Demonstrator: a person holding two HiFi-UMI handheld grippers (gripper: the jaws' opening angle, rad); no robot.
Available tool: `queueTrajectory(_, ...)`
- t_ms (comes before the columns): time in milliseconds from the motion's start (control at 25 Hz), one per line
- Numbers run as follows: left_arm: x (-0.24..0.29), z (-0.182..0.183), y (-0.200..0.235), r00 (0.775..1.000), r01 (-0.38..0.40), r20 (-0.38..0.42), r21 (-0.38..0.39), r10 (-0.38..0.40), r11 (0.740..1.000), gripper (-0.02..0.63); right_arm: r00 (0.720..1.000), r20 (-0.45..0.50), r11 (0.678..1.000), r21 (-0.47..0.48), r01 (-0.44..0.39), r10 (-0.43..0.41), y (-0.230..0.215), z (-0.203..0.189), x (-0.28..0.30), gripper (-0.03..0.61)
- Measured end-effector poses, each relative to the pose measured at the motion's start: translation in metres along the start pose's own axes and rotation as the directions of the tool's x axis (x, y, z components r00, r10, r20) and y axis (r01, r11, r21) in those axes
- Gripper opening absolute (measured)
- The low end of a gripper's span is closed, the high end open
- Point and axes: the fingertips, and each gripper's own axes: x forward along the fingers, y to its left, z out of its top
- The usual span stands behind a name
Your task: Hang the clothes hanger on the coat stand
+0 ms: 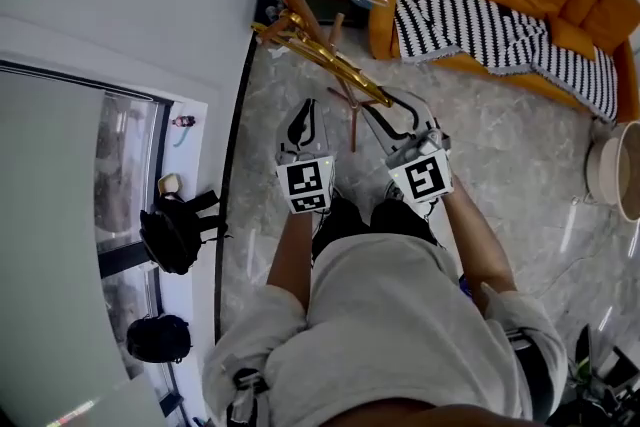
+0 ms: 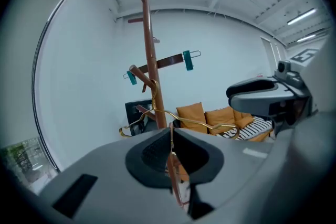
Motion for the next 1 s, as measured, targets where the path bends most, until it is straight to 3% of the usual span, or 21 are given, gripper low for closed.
queueTrajectory(120,-0.013,0.008,-0.004,0.999,-0.025,0.031,-0.046,0.027,0.999,0.011,0.998,0.048,0.998,0.034,0.045,-0.046,-0.005,0.012,-0.007,0.021)
queueTrajectory(200,-0.02,0.013,-0.005,0.998,-0.028,0.055,-0.08,0.032,0.996,0.011,0.993,0.103,0.99,0.131,0.045,-0.059,-0.006,0.022,-0.01,0.006)
queueTrajectory(320,-0.031,0.02,-0.007,0.996,-0.015,0.08,-0.118,0.025,0.993,0.011,0.991,0.113,0.974,0.22,0.045,-0.072,-0.002,0.03,-0.014,0.005)
queueTrajectory(600,-0.074,0.012,-0.008,0.995,0.012,0.103,-0.135,0.002,0.991,0.009,0.992,0.011,0.969,0.214,0.12,-0.125,0.033,0.03,-0.023,0.004)
queueTrajectory(1000,-0.178,-0.009,0.007,0.991,0.036,0.13,-0.099,-0.023,0.994,0.009,0.977,0.024,0.957,0.21,0.2,-0.21,0.108,0.072,-0.069,0.004)
